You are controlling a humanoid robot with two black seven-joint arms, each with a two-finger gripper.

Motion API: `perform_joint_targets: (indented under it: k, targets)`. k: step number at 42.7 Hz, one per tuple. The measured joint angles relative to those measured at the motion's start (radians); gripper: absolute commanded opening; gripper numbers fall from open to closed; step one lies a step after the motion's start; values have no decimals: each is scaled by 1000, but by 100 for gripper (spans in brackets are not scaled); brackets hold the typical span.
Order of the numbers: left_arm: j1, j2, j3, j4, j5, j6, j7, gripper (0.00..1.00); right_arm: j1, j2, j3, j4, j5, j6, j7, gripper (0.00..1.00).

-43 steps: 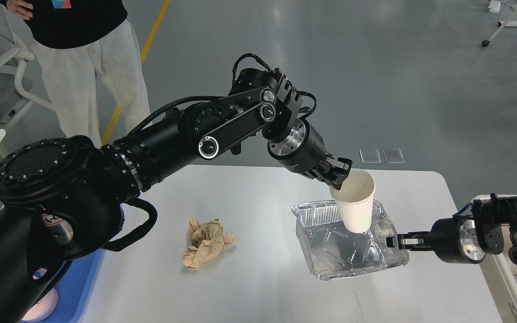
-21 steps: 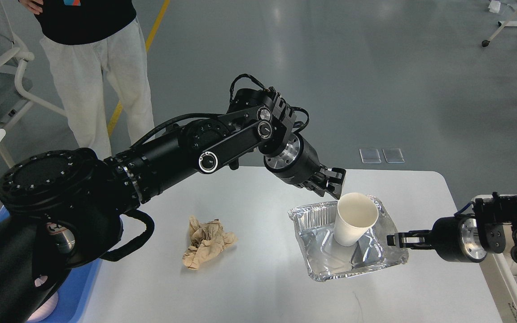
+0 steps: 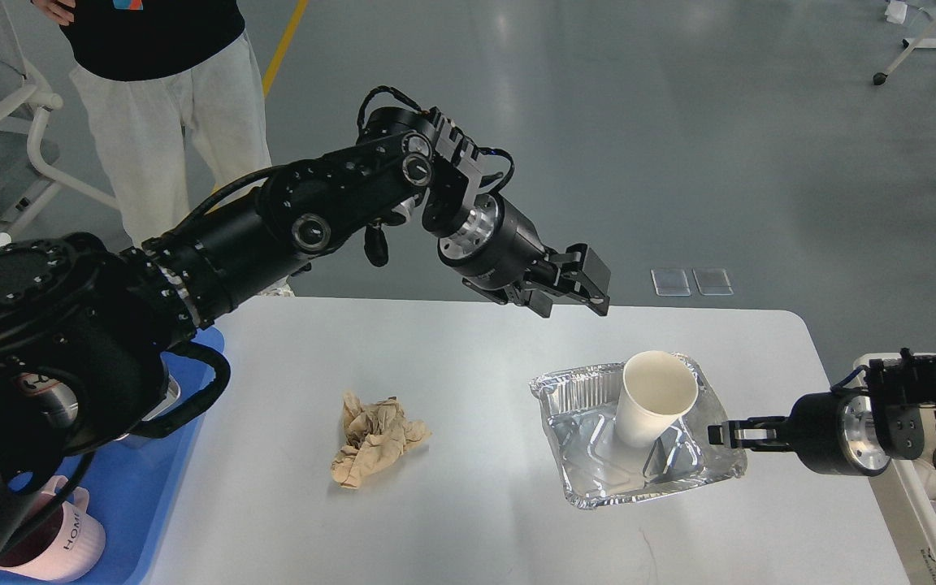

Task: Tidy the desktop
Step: 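Withdraw the left gripper back toward the blue tray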

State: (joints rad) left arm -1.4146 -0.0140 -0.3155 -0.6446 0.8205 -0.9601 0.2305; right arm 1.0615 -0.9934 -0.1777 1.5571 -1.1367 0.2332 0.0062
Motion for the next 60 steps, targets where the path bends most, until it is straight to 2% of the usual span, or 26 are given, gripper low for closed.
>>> perform_joint_targets:
  k: [6, 16, 20, 22, 26, 27, 33, 40, 45, 47, 49, 54, 55, 60]
  targets:
    - [36, 142, -4, -57, -21, 0, 3, 78, 0, -2, 0, 0, 0, 0, 0, 0]
    - [122, 418, -8, -228, -23, 0, 5, 78, -2, 2, 0, -3, 0, 0, 0, 0]
    - [170, 570, -36, -308, -22, 2, 5, 78, -3, 5, 0, -6, 0, 0, 0, 0]
    - [177, 587, -42, -317, -22, 5, 5, 78, -3, 5, 0, -6, 0, 0, 0, 0]
    - [237, 700, -84, -372, -19, 36, 3, 78, -5, 6, 0, -8, 0, 0, 0, 0]
    - [275, 761, -112, -403, -18, 57, 2, 78, -6, 6, 0, -8, 0, 0, 0, 0]
    - [384, 882, -179, -459, -14, 114, -3, 77, -9, 5, 0, -8, 0, 0, 0, 0]
    - [542, 970, -298, -534, -12, 232, -10, 77, -10, 7, 0, -8, 0, -3, 0, 0]
    - [658, 990, -398, -590, -12, 331, -11, 77, -11, 7, 0, -8, 0, -4, 0, 0]
    - [739, 990, -486, -629, -12, 419, -14, 76, -11, 6, -1, -8, 0, -5, 0, 0]
    - [752, 990, -501, -635, -13, 433, -15, 76, -11, 6, -1, -8, 0, -5, 0, 0]
    - [875, 966, -608, -681, -14, 544, -79, 76, -11, 5, -1, -8, 0, -5, 0, 0]
    - [917, 953, -646, -690, -15, 571, -106, 78, -12, 5, -1, -8, 0, -5, 0, 0]
    - [1000, 930, -714, -695, -20, 561, -157, 83, -19, 4, 0, -7, 0, -6, 0, 0]
